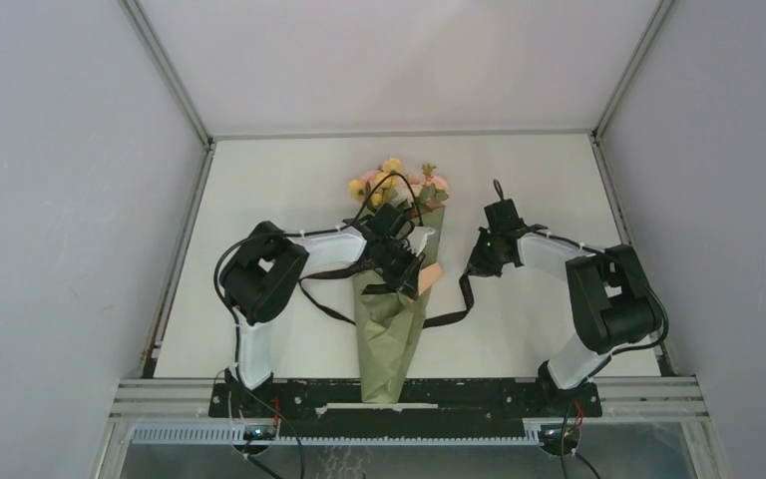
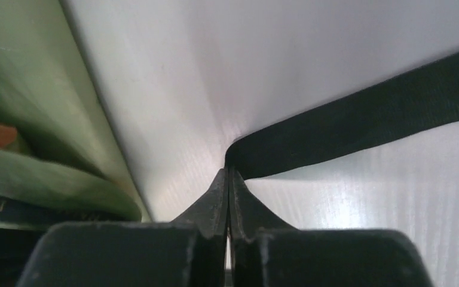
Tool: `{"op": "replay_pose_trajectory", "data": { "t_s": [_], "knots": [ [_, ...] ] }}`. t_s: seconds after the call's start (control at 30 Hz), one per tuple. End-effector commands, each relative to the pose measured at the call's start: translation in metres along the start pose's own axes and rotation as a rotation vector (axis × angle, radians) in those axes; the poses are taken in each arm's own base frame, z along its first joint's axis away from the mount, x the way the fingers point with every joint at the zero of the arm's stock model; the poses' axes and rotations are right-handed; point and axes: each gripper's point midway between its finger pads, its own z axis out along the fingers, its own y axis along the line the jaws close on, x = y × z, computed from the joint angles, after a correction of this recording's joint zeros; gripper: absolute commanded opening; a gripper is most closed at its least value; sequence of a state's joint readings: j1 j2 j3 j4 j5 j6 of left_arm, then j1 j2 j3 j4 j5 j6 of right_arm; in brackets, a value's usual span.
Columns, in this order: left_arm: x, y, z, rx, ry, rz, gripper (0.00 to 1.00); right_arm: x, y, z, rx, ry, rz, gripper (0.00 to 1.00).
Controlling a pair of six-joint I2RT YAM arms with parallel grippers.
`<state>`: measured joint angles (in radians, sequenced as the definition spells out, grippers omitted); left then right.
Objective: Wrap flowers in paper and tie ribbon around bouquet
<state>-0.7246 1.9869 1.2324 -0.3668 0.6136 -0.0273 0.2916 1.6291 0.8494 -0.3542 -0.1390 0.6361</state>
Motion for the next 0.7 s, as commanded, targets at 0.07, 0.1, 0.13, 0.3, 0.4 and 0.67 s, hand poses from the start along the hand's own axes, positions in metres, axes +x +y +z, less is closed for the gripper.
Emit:
{"op": "replay_pose_trajectory", "data": {
  "t_s": [0.07,0.1,0.13,0.3,0.4,0.67],
  "knots": [
    [-0.016,0.006,0.000,-0.033,-0.028,0.047,0.04,0.030,0.064,-0.048,-0.398,0.039,-0.140,0.00],
    [-0.019,0.004,0.000,-0.029,-0.030,0.048,0.04,0.036,0.080,-0.066,-0.491,0.025,-0.180,0.00],
    [-0.021,0.003,0.000,-0.027,-0.034,0.050,0.04,0.041,0.095,-0.086,-0.574,0.009,-0.218,0.00],
    [-0.024,-0.002,0.001,0.011,-0.043,0.043,0.04,0.062,0.152,-0.167,-0.886,-0.179,-0.319,0.00],
    [-0.021,-0.011,-0.004,0.058,-0.071,0.036,0.06,0.044,0.156,-0.172,-0.878,-0.306,-0.231,0.00],
    [-0.034,-0.024,-0.020,0.173,-0.206,-0.022,0.37,0.025,0.166,-0.130,-0.877,-0.415,-0.066,0.00]
  ]
}}
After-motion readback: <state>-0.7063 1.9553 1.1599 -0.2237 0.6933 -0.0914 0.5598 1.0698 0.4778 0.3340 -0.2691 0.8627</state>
